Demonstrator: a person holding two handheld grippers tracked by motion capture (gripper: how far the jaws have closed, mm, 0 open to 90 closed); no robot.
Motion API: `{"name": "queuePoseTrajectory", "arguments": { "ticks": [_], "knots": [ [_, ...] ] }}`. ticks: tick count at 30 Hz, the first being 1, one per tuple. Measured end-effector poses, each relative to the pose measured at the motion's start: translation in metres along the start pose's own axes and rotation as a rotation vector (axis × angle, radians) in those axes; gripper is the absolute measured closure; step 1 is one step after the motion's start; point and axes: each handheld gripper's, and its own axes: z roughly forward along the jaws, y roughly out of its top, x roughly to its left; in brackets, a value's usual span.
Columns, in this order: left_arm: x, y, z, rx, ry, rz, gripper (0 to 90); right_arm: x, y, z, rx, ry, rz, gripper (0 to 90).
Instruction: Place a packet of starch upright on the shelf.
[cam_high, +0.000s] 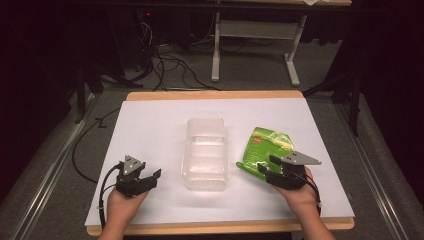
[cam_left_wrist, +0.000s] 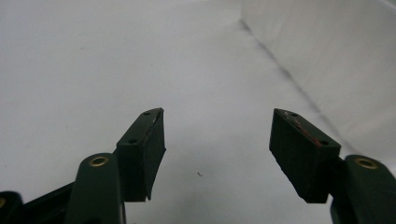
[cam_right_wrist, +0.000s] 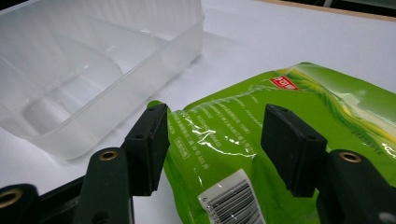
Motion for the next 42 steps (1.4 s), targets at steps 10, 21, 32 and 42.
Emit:
{"name": "queuePoseTrajectory", "arguments": {
  "ticks": [10, 21, 32, 42],
  "knots": [
    [-0.003, 0.002, 0.000, -0.016, 0.016, 0.016, 35.4, -0.013, -0.003, -0.002, -0.007, 0.002, 0.007, 42.0],
    [0.000, 0.001, -0.001, -0.018, -0.002, 0.001, 35.6, -0.026, -0.002, -0.003, -0.018, -0.016, 0.037, 40.5],
    [-0.002, 0.001, -0.001, -0.017, -0.011, 0.015, 35.5, -0.062, 0.007, 0.009, -0.009, -0.093, 0.124, 41.4],
    [-0.005, 0.000, 0.000, -0.012, -0.013, 0.028, 35.5, -0.098, 0.010, 0.022, -0.022, -0.167, 0.187, 36.4]
  ]
}}
